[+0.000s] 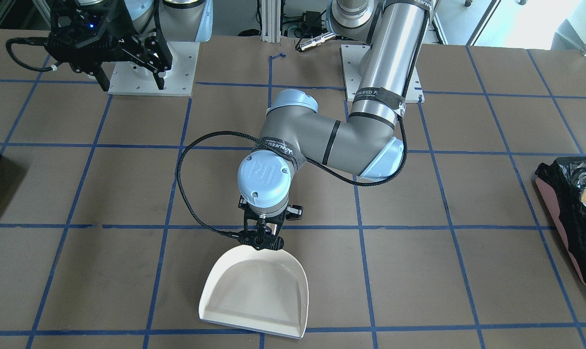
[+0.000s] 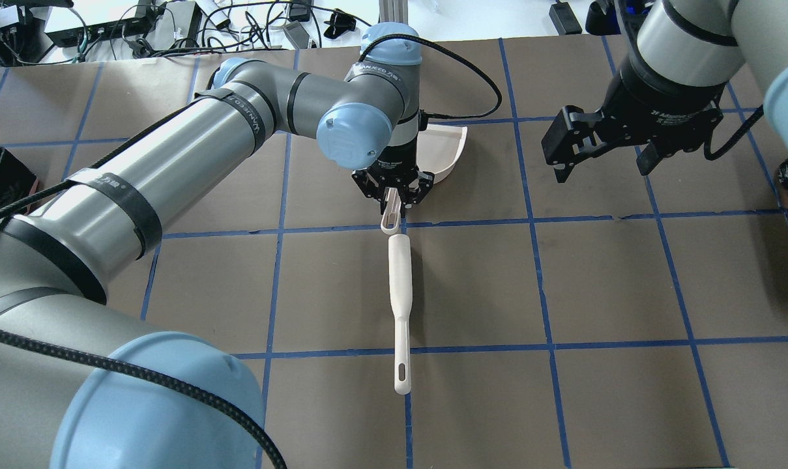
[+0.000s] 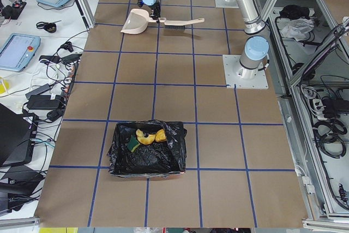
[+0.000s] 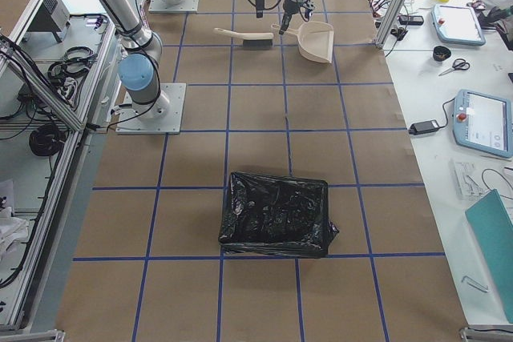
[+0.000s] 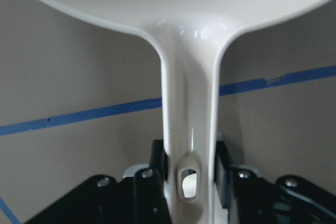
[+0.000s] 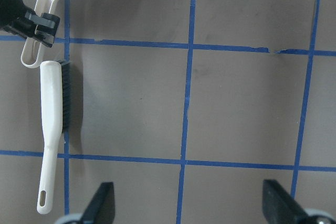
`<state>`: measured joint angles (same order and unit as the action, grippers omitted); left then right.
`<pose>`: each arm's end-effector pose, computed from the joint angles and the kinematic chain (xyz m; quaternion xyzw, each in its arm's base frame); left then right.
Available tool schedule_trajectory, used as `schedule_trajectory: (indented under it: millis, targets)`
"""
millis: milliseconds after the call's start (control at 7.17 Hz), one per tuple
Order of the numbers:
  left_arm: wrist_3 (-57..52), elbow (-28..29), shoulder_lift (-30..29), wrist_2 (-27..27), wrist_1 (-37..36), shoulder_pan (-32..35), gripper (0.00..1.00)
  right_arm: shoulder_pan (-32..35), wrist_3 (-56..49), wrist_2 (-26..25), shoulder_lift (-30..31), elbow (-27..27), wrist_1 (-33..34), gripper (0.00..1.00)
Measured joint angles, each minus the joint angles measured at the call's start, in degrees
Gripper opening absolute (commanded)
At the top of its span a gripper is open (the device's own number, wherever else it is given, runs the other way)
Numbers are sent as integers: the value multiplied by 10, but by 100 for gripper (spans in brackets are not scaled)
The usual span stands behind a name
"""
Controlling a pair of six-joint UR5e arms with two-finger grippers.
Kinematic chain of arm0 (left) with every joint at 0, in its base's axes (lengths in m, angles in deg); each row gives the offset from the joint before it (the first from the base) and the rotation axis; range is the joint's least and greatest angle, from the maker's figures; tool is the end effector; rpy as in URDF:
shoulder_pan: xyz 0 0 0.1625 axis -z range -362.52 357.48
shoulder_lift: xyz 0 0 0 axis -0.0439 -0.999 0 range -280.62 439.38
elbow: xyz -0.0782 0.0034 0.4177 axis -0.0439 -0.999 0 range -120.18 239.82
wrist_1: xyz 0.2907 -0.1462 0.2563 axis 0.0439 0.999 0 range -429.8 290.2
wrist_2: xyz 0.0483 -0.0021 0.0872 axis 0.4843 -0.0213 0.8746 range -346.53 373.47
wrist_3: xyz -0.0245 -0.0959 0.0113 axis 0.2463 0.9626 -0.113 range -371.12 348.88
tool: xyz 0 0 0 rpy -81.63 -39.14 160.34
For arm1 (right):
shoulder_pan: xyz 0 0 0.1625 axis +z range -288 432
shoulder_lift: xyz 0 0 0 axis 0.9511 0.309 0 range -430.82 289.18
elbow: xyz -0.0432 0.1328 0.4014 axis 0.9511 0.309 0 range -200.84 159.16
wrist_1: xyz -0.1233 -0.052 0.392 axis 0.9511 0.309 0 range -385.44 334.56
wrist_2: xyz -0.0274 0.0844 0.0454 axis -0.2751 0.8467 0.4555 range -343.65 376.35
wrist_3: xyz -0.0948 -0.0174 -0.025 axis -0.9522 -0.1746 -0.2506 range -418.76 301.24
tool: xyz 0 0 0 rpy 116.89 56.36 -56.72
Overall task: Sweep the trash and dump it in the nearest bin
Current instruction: 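Lower the dustpan onto the table and open the left gripper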
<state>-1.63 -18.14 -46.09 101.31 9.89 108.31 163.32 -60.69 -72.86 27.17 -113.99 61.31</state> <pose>-0.3703 -0.5878 0.2331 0.0960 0.9886 0.1152 0.0118 0.1447 -0.4309 0.5197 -0.0285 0.9995 -0.0138 0.0069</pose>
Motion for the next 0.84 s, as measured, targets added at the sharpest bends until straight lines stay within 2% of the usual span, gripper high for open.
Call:
schedule_trajectory:
  millis: [279, 419, 698, 837]
  targets:
    - [4, 0, -1, -2, -1, 1, 0, 0, 0, 0, 0, 0, 0, 100]
    - [7, 0, -1, -2, -1, 1, 5, 0, 0, 0, 0, 0, 0, 100]
    - [11, 0, -1, -2, -2, 2, 30, 0, 0, 0, 0, 0, 0, 100]
    - [12, 0, -1, -2, -2, 2, 45, 0, 0, 0, 0, 0, 0, 100]
